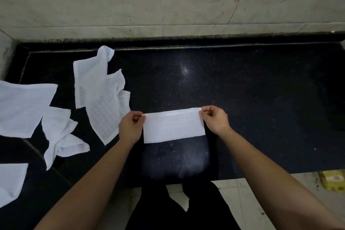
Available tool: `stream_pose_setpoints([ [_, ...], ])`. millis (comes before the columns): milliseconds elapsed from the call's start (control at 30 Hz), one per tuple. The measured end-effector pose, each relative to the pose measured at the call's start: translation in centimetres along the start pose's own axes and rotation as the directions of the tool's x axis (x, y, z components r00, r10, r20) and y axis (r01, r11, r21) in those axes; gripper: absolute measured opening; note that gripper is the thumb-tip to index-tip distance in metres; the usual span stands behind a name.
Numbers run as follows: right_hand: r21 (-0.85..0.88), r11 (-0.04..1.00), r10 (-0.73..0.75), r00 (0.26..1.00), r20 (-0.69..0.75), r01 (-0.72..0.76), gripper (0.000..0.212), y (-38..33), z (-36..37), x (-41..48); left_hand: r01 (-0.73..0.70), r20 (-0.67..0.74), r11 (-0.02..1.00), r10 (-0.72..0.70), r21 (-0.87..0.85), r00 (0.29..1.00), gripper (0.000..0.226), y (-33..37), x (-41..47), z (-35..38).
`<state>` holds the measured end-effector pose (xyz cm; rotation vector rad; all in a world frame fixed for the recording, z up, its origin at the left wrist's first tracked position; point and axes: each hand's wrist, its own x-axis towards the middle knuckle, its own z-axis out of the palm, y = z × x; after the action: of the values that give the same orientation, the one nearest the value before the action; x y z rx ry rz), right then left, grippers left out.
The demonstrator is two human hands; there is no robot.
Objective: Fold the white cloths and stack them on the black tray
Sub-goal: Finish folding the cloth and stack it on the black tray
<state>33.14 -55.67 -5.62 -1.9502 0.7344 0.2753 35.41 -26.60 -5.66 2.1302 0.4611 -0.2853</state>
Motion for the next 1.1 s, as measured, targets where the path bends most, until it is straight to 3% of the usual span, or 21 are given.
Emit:
stream_pose_setpoints([
  [133,-0.055,0.998,-0.017,1.000,0.010,0.018,0.007,-0.2,0.0,0.6,-0.046,0.002,0.997,0.046,0.056,0.999,0.022,-0.1,0.5,0.5],
  [200,-0.181,0.981,-0.062,0.998,0.011,0.063,0.022,-0.3,-0.2,0.4,-0.139,-0.027,0.973,0.147,0.187,0.989,0.033,-0.2,0.0,0.5],
  [267,-0.452,0.850,-0.316,0.948,-0.026,0.271,0.037,0.2,-0.2,-0.3,-0.325,-0.019,0.861,0.360,0.391,0.933,0.040,-0.9,-0.9,0.6],
  [333,-0.641,0.616,-0.551,0.832,0.065,0.458,0.046,0.8,0.5,-1.3,-0.499,0.127,0.662,0.526,0.560,0.841,0.049,-1.8,-1.7,1.1],
  [433,-0.714,0.432,-0.466,0.814,0.346,0.550,0.064,1.2,2.8,-2.0,-0.619,0.382,0.448,0.512,0.645,0.769,0.063,-2.8,-2.0,2.2],
  [567,-0.808,0.271,-0.361,0.833,0.418,0.523,0.075,2.7,4.0,-1.4,-0.616,0.479,0.389,0.397,0.685,0.783,0.070,-4.2,-1.8,2.8],
  [700,-0.817,0.273,-0.286,0.854,0.435,0.508,0.076,2.8,3.8,-1.0,-0.609,0.505,0.379,0.343,0.697,0.792,0.073,-5.0,-1.7,2.4],
  [767,-0.794,0.322,-0.293,0.852,0.435,0.516,0.080,2.5,3.7,-1.5,-0.610,0.517,0.382,0.324,0.695,0.792,0.074,-4.7,-1.8,2.4],
  [833,-0.745,0.485,-0.310,0.886,0.344,0.458,0.084,1.9,3.3,-2.2,-0.596,0.509,0.402,0.312,0.695,0.803,0.075,-4.2,-2.1,2.5],
  [933,-0.646,0.720,-0.306,0.952,0.033,0.254,0.074,1.1,2.3,-3.1,-0.606,0.503,0.413,0.339,0.680,0.795,0.074,-2.7,-2.2,2.8],
  [1000,-0.589,0.799,-0.175,0.984,-0.040,0.118,0.063,0.7,1.8,-3.1,-0.656,0.547,0.364,0.364,0.661,0.754,0.076,-1.4,-2.0,3.5],
  [1100,-0.545,0.839,-0.002,1.000,-0.024,-0.011,0.048,-0.3,1.5,-2.6,-0.709,0.624,0.297,0.336,0.640,0.705,0.085,-0.1,-1.3,4.5],
])
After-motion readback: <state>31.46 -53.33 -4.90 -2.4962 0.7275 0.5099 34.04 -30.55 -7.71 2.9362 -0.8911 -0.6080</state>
